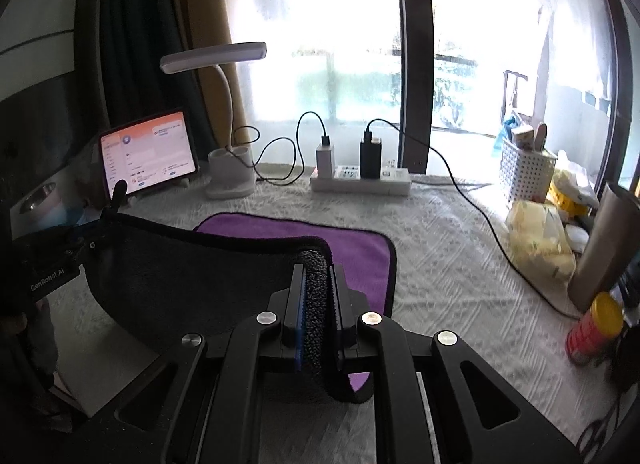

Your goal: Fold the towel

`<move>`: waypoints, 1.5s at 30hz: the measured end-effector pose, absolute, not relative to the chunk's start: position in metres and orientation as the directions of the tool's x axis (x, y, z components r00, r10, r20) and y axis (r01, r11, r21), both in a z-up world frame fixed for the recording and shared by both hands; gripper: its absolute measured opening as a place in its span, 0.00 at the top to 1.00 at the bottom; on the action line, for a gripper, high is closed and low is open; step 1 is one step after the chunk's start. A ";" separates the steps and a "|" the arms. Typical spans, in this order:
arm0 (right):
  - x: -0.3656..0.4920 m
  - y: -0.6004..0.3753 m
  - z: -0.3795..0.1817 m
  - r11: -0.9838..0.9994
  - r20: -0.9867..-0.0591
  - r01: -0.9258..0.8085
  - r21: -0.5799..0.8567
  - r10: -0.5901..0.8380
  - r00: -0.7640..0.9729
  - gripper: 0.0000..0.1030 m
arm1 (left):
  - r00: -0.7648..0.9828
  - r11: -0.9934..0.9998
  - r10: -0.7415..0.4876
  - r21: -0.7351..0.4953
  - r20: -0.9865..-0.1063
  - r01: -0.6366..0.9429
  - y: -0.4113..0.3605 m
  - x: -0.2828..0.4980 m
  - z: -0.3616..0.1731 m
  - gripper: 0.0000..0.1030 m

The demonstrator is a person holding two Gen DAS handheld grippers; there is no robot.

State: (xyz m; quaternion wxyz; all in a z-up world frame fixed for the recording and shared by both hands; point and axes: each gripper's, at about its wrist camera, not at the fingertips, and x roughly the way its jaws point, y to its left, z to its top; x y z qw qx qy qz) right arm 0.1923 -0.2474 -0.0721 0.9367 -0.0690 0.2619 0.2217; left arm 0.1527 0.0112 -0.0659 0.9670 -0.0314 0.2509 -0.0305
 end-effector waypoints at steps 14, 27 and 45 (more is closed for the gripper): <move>0.244 -0.237 -0.067 0.895 -0.516 -0.444 -0.041 0.361 0.777 0.88 | 0.876 0.998 -0.058 -0.063 -0.478 0.032 0.017 0.205 -0.051 0.84; 0.290 -0.228 -0.080 0.899 -0.540 -0.430 -0.080 0.323 0.777 0.88 | 0.864 0.999 -0.041 -0.044 -0.502 0.022 0.016 0.252 -0.059 0.84; 0.350 -0.219 -0.124 0.910 -0.644 -0.409 -0.061 0.277 0.713 0.88 | 0.799 1.000 -0.024 -0.029 -0.601 0.008 0.017 0.322 -0.112 0.84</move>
